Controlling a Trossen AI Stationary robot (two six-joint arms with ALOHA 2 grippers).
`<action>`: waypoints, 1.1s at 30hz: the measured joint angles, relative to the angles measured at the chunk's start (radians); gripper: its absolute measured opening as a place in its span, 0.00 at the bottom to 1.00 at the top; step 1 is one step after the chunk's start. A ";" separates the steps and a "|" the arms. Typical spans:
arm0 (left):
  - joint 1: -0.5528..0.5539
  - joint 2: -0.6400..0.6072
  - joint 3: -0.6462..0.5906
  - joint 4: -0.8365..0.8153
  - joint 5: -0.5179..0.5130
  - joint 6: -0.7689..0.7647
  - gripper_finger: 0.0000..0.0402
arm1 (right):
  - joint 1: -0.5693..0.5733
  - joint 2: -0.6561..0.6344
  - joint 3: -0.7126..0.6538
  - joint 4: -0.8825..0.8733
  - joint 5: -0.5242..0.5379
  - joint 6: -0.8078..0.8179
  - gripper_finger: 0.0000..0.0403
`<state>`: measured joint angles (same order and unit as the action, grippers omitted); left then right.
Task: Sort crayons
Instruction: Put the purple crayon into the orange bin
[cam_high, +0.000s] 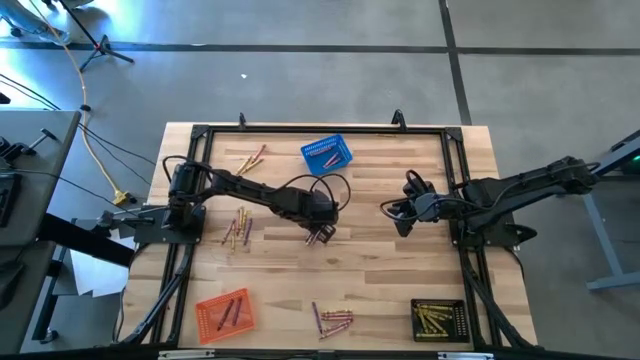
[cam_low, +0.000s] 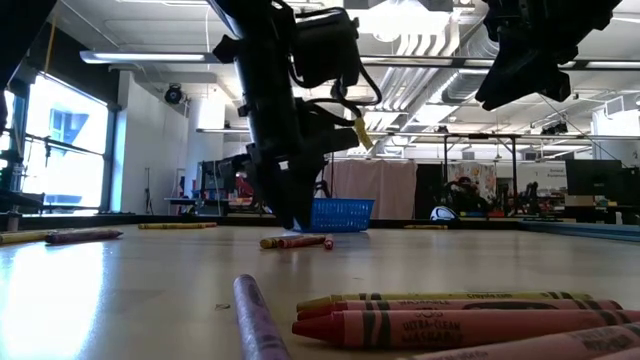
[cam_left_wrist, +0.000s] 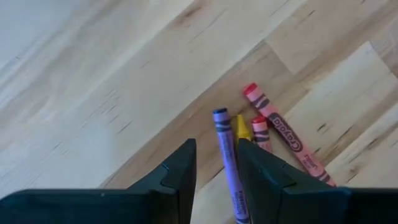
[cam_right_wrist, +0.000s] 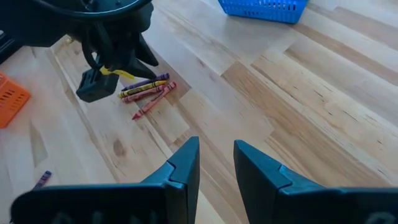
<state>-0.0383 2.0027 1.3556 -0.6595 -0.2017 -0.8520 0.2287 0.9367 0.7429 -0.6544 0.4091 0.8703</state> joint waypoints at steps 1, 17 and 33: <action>0.000 0.003 0.000 0.002 0.000 0.000 0.26 | 0.000 0.000 0.000 0.000 0.000 0.000 0.20; -0.001 0.069 0.006 -0.040 0.003 -0.044 0.26 | 0.000 0.000 0.000 -0.005 0.000 0.000 0.20; 0.005 0.074 0.015 -0.094 0.015 -0.168 0.01 | 0.000 0.000 0.000 -0.008 0.000 -0.019 0.20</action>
<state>-0.0330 2.0768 1.3710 -0.7534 -0.1867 -1.0200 0.2287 0.9367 0.7429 -0.6623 0.4095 0.8509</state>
